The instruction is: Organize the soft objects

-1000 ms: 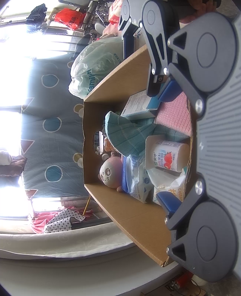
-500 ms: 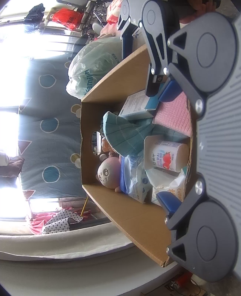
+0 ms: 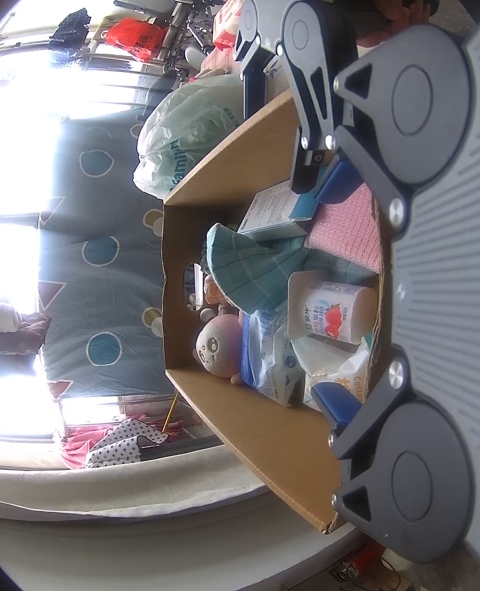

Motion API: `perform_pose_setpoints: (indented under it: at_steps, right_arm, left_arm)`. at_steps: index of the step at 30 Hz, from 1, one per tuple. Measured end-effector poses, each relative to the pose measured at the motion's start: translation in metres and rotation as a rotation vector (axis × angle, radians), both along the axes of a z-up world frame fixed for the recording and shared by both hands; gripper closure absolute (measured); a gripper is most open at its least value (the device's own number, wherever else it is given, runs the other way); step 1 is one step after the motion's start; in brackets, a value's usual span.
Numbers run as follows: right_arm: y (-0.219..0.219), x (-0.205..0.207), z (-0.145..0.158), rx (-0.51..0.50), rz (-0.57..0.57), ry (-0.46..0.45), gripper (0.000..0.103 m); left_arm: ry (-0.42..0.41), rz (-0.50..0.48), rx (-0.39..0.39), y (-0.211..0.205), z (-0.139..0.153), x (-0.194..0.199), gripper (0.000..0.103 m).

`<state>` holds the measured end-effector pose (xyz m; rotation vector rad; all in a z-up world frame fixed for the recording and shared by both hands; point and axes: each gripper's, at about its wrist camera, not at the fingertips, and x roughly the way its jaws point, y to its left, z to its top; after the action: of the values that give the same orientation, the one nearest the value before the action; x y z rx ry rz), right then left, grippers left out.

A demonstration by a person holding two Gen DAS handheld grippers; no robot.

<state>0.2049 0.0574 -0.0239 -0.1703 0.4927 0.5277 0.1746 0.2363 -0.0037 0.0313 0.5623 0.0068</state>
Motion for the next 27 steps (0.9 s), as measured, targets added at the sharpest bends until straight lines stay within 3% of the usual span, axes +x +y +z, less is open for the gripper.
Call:
perform_pose_setpoints:
  at_steps: [27]
  right_arm:
    - [0.0006, -0.0002, 0.0001, -0.003, -0.004, 0.002, 0.001]
  left_arm:
    - [-0.007, 0.005, -0.001, -0.0003, 0.0000, -0.0014, 0.000]
